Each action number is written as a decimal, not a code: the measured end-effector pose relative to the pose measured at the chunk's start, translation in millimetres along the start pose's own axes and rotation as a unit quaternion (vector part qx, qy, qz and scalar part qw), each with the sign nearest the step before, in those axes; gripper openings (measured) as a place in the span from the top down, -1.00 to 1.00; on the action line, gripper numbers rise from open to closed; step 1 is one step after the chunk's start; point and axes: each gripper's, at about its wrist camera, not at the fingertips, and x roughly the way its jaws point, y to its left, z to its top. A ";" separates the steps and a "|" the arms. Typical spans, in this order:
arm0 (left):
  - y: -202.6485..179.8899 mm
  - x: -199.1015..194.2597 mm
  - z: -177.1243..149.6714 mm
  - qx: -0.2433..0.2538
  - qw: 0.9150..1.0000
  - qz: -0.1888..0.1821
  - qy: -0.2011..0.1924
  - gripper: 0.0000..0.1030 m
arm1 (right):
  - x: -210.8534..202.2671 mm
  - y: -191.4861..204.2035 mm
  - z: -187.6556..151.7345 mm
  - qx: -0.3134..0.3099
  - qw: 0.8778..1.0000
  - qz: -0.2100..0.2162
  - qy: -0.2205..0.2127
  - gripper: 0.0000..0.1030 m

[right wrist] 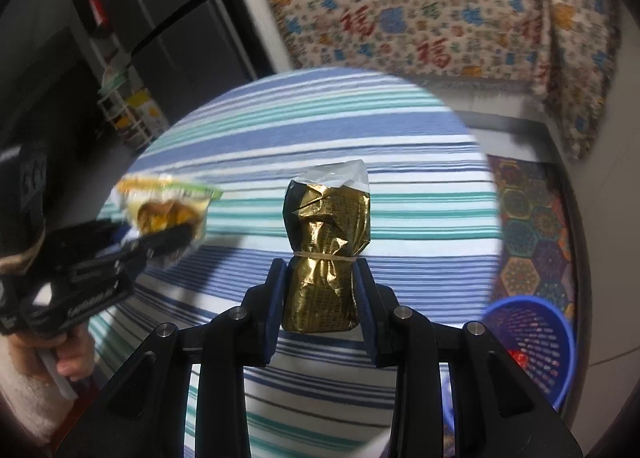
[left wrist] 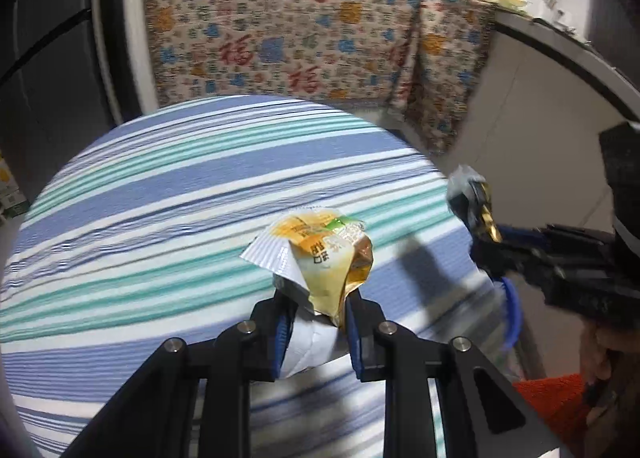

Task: Collect trash
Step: 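Carry both items over the blue wastebasket and open both tools to drop them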

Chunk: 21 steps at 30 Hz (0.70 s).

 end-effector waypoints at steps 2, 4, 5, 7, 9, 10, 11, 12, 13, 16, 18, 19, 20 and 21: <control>-23.2 -2.5 -0.4 0.008 1.000 -0.028 0.001 0.53 | -20.4 -22.6 -2.5 0.019 1.000 -0.015 -0.016 0.35; -54.7 -1.4 0.8 0.020 0.998 -0.064 0.006 0.53 | -39.7 -47.9 -7.0 0.041 0.998 -0.032 -0.027 0.35; -72.1 0.2 1.3 0.029 0.996 -0.081 0.008 0.53 | -50.2 -63.7 -11.6 0.055 0.997 -0.040 -0.032 0.34; -106.9 6.9 2.5 0.047 0.992 -0.113 0.016 0.53 | -64.3 -88.8 -21.0 0.076 0.995 -0.054 -0.033 0.34; -140.7 16.2 3.0 0.062 0.988 -0.138 0.027 0.53 | -76.6 -116.3 -34.7 0.097 0.992 -0.078 -0.030 0.34; -161.0 23.4 2.6 0.071 0.985 -0.152 0.034 0.53 | -80.4 -132.0 -43.9 0.112 0.989 -0.090 -0.026 0.34; -174.8 28.5 1.3 0.076 0.984 -0.159 0.039 0.53 | -81.7 -143.3 -50.5 0.124 0.988 -0.095 -0.022 0.34; -193.8 38.1 0.3 0.083 0.981 -0.169 0.050 0.53 | -81.8 -159.3 -60.3 0.139 0.985 -0.101 -0.014 0.34; -209.6 47.1 -0.9 0.087 0.978 -0.179 0.060 0.53 | -80.3 -170.9 -68.3 0.148 0.983 -0.109 -0.007 0.34; -243.7 76.2 -0.1 0.096 0.973 -0.193 0.084 0.53 | -69.9 -203.0 -89.8 0.169 0.977 -0.127 0.021 0.33; -258.8 99.3 0.5 0.099 0.971 -0.195 0.098 0.53 | -59.6 -220.2 -103.8 0.181 0.973 -0.138 0.040 0.33; -264.4 111.5 0.8 0.101 0.970 -0.195 0.105 0.53 | -53.1 -230.5 -112.1 0.191 0.970 -0.141 0.050 0.33; -268.8 123.3 1.9 0.101 0.969 -0.197 0.112 0.53 | -49.1 -237.3 -118.4 0.198 0.968 -0.142 0.056 0.33; -274.3 131.3 2.2 0.101 0.968 -0.198 0.116 0.53 | -42.3 -245.6 -126.0 0.207 0.966 -0.144 0.064 0.33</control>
